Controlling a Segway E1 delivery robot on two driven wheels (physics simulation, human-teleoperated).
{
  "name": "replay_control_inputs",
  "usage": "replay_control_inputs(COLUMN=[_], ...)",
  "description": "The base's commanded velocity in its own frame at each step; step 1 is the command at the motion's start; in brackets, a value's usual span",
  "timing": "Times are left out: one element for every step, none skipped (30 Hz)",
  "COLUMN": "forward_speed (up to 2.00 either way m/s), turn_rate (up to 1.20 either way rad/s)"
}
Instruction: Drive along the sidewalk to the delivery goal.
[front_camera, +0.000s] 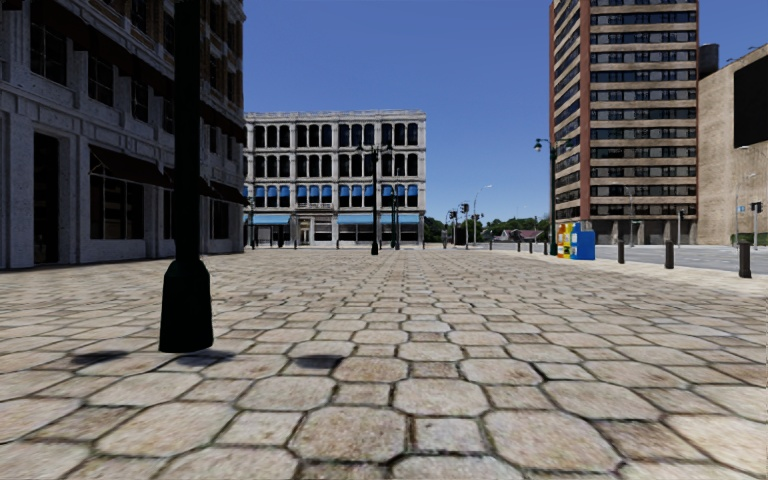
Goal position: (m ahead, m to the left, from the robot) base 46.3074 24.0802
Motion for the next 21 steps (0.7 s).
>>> replay_control_inputs(forward_speed=[2.0,2.0,2.0,2.0,2.0,2.0,2.0,2.0,2.0,2.0,2.0,2.0,2.0,2.0,2.0,2.0,2.0,2.0,2.0,2.0,2.0], turn_rate=[-0.12,-0.15,-0.17,-0.19,-0.19,-0.19,-0.19,-0.2,-0.2,-0.2,-0.2,-0.2,-0.2,-0.2,-0.2,-0.2,-0.21,-0.22,-0.22,-0.22,-0.22])
